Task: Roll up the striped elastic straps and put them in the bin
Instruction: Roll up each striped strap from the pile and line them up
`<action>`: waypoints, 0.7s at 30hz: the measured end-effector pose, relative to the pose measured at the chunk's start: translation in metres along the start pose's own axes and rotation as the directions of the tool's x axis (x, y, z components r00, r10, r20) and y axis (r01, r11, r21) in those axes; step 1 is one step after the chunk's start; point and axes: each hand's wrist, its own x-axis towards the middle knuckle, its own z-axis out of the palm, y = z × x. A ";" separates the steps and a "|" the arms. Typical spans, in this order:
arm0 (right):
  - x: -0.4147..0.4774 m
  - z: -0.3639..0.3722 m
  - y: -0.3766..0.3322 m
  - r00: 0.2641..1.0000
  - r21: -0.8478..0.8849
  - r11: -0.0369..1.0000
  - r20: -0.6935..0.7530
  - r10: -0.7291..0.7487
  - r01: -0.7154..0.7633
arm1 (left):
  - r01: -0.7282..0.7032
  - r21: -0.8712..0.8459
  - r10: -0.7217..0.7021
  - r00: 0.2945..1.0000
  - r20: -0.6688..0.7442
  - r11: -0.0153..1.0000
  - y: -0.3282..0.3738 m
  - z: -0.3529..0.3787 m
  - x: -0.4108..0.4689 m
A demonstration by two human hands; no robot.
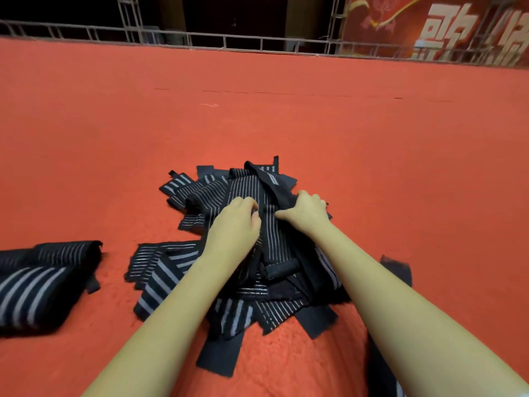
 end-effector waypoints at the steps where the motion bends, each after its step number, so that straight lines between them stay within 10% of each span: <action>1: -0.004 -0.001 -0.001 0.998 -0.034 0.999 -0.069 -0.003 0.001 | 0.000 -0.020 0.001 1.000 0.010 1.000 0.000 0.001 0.006; 7: -0.053 -0.009 0.015 0.959 0.060 0.959 -0.081 -0.272 0.277 | 0.157 -0.285 -0.148 0.988 0.053 0.946 0.014 0.013 0.033; 12: -0.080 -0.012 0.037 0.923 -0.041 0.926 0.103 -0.371 0.376 | 0.396 -0.766 -0.431 0.885 0.173 0.506 0.006 0.012 0.042; 17: -0.086 -0.031 0.032 0.883 0.002 0.925 0.296 -0.364 0.380 | 0.434 -0.620 -0.373 0.898 0.236 0.653 -0.007 0.013 0.031; 21: -0.065 -0.043 0.011 0.938 0.286 0.895 -0.064 -0.340 0.344 | 0.396 -0.551 -0.278 0.916 0.289 0.734 -0.016 0.008 0.018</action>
